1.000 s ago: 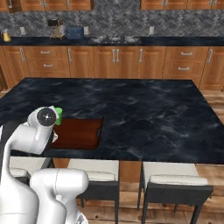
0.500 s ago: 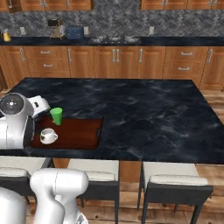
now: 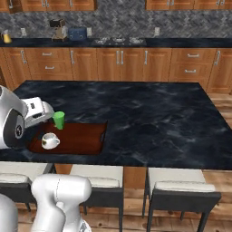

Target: There is a tray on the dining counter. Grab the cup, mug, and pitcher and place them on the tray. The pitcher may be placed next to the tray if it cannot fit the tray.

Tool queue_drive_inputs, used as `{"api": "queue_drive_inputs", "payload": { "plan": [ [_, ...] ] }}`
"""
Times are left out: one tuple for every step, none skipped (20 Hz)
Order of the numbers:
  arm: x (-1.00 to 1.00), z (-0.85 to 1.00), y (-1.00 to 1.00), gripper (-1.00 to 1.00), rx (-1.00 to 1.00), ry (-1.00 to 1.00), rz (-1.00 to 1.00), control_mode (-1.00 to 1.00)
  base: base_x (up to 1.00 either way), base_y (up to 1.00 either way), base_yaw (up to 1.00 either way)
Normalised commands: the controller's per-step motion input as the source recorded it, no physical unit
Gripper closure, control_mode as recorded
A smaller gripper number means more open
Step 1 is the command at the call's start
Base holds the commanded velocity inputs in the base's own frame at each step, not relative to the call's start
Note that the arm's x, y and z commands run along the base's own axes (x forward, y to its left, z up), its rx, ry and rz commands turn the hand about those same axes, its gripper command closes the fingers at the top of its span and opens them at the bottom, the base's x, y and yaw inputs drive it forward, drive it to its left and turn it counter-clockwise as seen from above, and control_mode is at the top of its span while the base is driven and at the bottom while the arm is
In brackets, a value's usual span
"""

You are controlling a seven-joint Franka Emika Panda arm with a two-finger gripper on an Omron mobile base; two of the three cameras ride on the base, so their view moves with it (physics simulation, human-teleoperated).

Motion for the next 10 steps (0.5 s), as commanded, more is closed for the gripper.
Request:
{"api": "queue_drive_inputs", "payload": {
  "plan": [
    [-0.28,0.0,-0.32,-1.0,-0.08,0.18,-0.16,-1.0,0.0,0.0,0.0],
    [-0.22,0.0,-0.19,-1.0,-0.07,0.21,-0.16,-1.0,0.0,0.0,0.0],
    [-0.31,0.0,-0.11,-1.0,-0.07,0.21,-0.18,-1.0,0.0,0.0,0.0],
    [-0.29,0.0,-0.06,-1.0,-0.07,0.21,-0.19,-1.0,0.0,0.0,0.0],
    [-0.29,0.0,0.0,-1.0,-0.05,0.21,-0.18,-1.0,0.0,0.0,0.0],
    [-0.36,0.0,0.0,-1.0,0.0,0.2,-0.14,-1.0,0.0,0.0,0.0],
    [-0.44,0.0,0.0,-1.0,0.0,0.18,-0.09,-1.0,0.0,0.0,0.0],
    [-0.52,0.0,0.0,-1.0,0.0,0.16,-0.07,-1.0,0.0,0.0,0.0],
    [0.0,0.0,0.0,-1.0,0.0,0.0,0.0,1.0,-0.51,0.0,-0.05],
    [0.0,0.0,0.0,-1.0,0.0,0.0,0.0,1.0,-0.59,0.16,-0.03]
  ]
}}
